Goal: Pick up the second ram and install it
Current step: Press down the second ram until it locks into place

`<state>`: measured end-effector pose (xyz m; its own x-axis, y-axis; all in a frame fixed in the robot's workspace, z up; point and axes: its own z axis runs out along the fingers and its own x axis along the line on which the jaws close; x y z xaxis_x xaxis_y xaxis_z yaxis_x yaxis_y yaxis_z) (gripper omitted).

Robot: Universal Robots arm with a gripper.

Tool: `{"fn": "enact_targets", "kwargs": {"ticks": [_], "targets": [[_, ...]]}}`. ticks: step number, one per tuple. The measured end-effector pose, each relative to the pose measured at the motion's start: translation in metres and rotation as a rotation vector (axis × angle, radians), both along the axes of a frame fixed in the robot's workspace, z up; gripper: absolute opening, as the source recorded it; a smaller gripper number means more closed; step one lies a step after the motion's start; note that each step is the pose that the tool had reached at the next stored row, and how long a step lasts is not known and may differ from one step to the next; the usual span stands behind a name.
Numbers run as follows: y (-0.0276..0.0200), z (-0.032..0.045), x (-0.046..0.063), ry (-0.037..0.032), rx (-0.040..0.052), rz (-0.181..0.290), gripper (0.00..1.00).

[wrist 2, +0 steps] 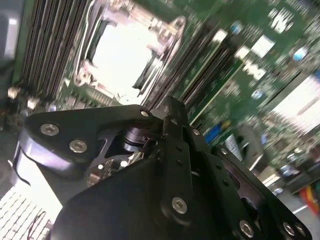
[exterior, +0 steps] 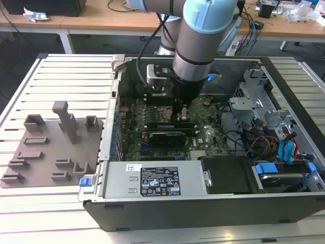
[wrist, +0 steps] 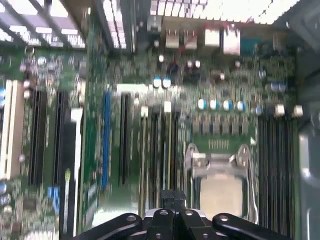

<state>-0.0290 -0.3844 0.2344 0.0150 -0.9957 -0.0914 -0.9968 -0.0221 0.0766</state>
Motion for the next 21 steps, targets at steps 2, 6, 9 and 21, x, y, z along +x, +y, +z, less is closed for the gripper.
{"fn": "enact_targets", "kwargs": {"ticks": [2, 6, 9, 21], "targets": [[-0.0001, -0.0002, -0.018, -0.0020, -0.0003, 0.000, 0.10], [-0.0001, -0.0019, -0.044, -0.0065, -0.0005, 0.000, 0.10], [-0.0002, -0.0056, -0.049, -0.0063, -0.0008, 0.000, 0.10], [0.0000, 0.0068, 0.004, 0.0525, -0.0008, 0.000, 0.10]]}}
